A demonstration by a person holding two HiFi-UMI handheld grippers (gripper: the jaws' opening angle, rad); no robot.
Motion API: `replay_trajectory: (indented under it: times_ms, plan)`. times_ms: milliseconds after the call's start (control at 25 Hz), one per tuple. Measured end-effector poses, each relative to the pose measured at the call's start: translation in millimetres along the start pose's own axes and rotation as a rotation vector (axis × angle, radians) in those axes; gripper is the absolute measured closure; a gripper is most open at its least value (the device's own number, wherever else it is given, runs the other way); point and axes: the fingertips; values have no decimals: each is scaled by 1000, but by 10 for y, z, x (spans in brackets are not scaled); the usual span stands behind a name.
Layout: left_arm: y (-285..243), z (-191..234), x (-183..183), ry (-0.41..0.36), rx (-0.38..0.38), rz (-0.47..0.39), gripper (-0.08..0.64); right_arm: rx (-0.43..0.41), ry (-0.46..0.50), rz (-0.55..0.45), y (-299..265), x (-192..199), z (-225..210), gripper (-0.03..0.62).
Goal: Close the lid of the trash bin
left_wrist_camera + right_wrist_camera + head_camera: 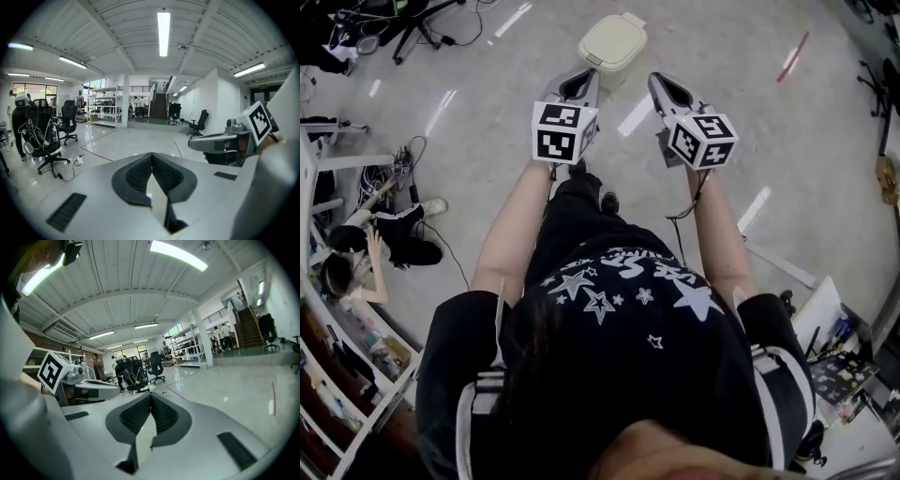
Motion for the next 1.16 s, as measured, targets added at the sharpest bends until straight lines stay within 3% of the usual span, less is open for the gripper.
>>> replay_trajectory:
  times_ms: [600,800,1160]
  plan:
    - [753,-481,-135,-46,67,-70,548,47,16,-47,617,21,482,586]
    - [1168,-490,6,-40,73,-83,548,42,32,-51,722,102,953,586]
    - [1619,-1015,194,-26,112,-109,548,69,45,-37,1378,420,1281,586]
Point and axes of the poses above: the fingertips, and each gripper's own axes: y backward along the fingers, z to its left, x out of its underside, and after that the axes turned 4 degrees about z, right-handed
